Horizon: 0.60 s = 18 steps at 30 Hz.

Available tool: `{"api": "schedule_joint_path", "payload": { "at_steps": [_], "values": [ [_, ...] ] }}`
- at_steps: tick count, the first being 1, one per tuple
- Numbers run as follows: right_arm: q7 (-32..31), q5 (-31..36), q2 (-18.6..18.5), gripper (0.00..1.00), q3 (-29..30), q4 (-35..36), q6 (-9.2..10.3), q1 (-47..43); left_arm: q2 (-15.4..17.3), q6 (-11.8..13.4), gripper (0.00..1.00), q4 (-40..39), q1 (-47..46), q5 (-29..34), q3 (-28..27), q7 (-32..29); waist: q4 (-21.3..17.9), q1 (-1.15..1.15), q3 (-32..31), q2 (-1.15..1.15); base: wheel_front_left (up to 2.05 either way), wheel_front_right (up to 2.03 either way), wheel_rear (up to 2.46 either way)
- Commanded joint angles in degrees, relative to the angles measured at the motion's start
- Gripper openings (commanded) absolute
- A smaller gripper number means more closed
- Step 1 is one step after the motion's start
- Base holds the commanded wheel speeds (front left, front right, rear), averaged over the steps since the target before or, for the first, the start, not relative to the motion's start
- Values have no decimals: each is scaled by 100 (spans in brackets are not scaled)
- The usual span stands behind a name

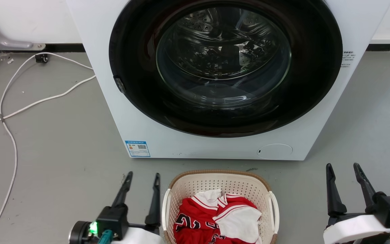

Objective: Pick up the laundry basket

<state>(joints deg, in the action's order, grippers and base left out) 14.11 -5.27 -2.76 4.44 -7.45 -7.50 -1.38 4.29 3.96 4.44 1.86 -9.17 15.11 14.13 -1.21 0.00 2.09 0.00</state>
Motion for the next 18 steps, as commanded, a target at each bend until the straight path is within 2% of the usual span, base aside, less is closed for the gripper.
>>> {"api": "schedule_joint_path", "payload": {
  "at_steps": [1,9,18],
  "values": [
    [56,132,-20,100,-13,-19,2,-43,-46,-34,100,30,58,91,-104,45,-5,0,-1,0,0,0,0],
    [111,358,-21,100,-46,-76,3,-46,-124,-237,100,238,86,390,-234,115,-8,0,11,0,0,0,0],
    [111,331,-21,100,-68,-72,2,-21,-142,-283,100,307,68,420,-271,115,-16,0,21,0,0,0,0]
  ]
}}
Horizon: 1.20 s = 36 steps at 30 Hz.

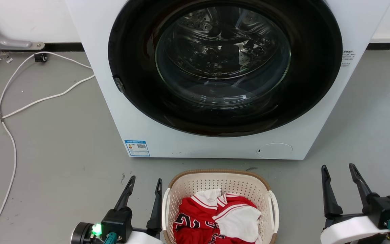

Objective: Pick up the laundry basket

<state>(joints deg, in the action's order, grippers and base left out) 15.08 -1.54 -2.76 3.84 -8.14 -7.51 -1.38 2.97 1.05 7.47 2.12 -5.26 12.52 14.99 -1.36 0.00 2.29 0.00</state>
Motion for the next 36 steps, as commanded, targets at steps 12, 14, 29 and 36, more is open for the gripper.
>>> {"api": "schedule_joint_path", "payload": {
  "at_steps": [12,14,29,36],
  "values": [
    [14,-24,-21,100,6,-21,4,38,-12,37,100,34,-27,-92,46,29,-19,0,115,0,0,0,0],
    [14,50,-21,100,34,-66,3,105,-12,24,100,67,-83,-73,46,24,-38,0,203,0,0,0,0],
    [13,530,-14,100,-108,-1056,4,1545,32,-321,100,1167,-1708,227,-107,24,-204,0,2151,0,0,0,0],
    [3,574,-13,100,-119,-2053,5,2452,180,-483,100,2310,-2740,300,-164,24,-244,0,2877,0,0,0,0]
  ]
}}
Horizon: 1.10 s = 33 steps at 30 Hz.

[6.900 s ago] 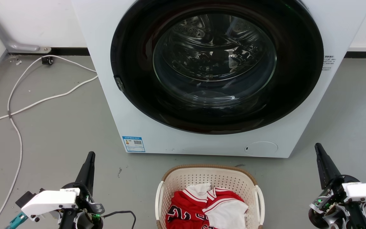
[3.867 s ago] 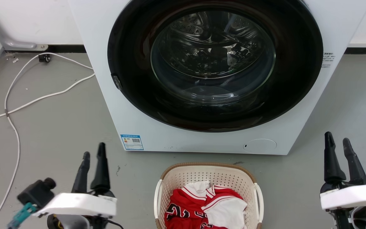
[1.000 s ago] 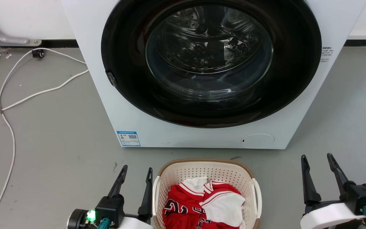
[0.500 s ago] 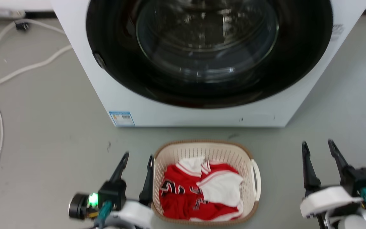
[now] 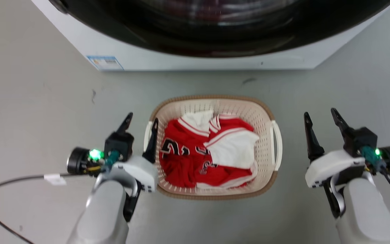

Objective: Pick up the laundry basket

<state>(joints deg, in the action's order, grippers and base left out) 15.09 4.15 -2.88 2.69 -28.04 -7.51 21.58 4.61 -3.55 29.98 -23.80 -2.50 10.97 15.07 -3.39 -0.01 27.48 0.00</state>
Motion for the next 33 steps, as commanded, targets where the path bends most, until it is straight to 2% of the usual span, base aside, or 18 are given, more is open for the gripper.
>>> {"api": "schedule_joint_path", "payload": {
  "at_steps": [1,11,19,26,33],
  "values": [
    [-15,16,-2,100,-10,-238,4,283,35,-30,100,236,-285,19,-29,16,-42,1,450,0,0,0,0],
    [-274,-236,-1,100,-193,-1862,4,1376,174,-193,100,2003,-1488,-55,17,16,-3,1,1159,0,0,0,0],
    [-565,-556,-4,100,-438,-2850,5,2055,105,-351,100,3136,-2320,-198,244,-138,75,1,1548,0,0,0,0],
    [-920,-572,-2,100,-493,-3545,4,2550,7,-391,100,3746,-2836,-451,605,-467,89,1,1772,0,0,0,0],
    [-1191,-603,-1,100,-517,-4036,5,2934,-20,-391,100,3962,-3112,-919,1119,-845,90,1,1919,0,0,0,0]
  ]
}}
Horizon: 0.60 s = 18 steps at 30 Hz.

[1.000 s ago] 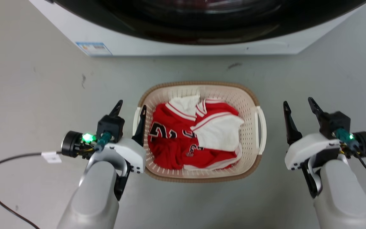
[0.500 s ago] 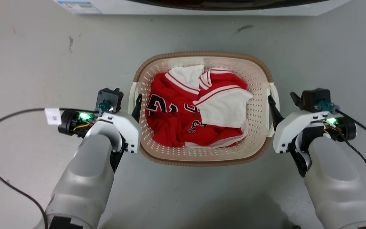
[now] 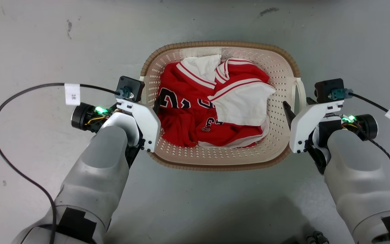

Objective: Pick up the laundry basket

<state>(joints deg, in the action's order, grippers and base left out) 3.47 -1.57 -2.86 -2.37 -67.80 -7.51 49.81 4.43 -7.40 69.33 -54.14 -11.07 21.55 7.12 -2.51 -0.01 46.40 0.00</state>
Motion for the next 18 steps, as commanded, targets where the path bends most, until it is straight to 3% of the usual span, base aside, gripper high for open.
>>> {"api": "schedule_joint_path", "payload": {
  "at_steps": [1,18],
  "values": [
    [-44,-20,-4,100,-20,-108,5,161,5,-7,100,35,-103,-122,146,-99,5,1,45,0,0,0,0],
    [-163,-79,-4,100,-98,-472,5,504,178,-8,100,-27,-382,-1025,1069,-449,62,1,311,0,0,0,0]
  ]
}}
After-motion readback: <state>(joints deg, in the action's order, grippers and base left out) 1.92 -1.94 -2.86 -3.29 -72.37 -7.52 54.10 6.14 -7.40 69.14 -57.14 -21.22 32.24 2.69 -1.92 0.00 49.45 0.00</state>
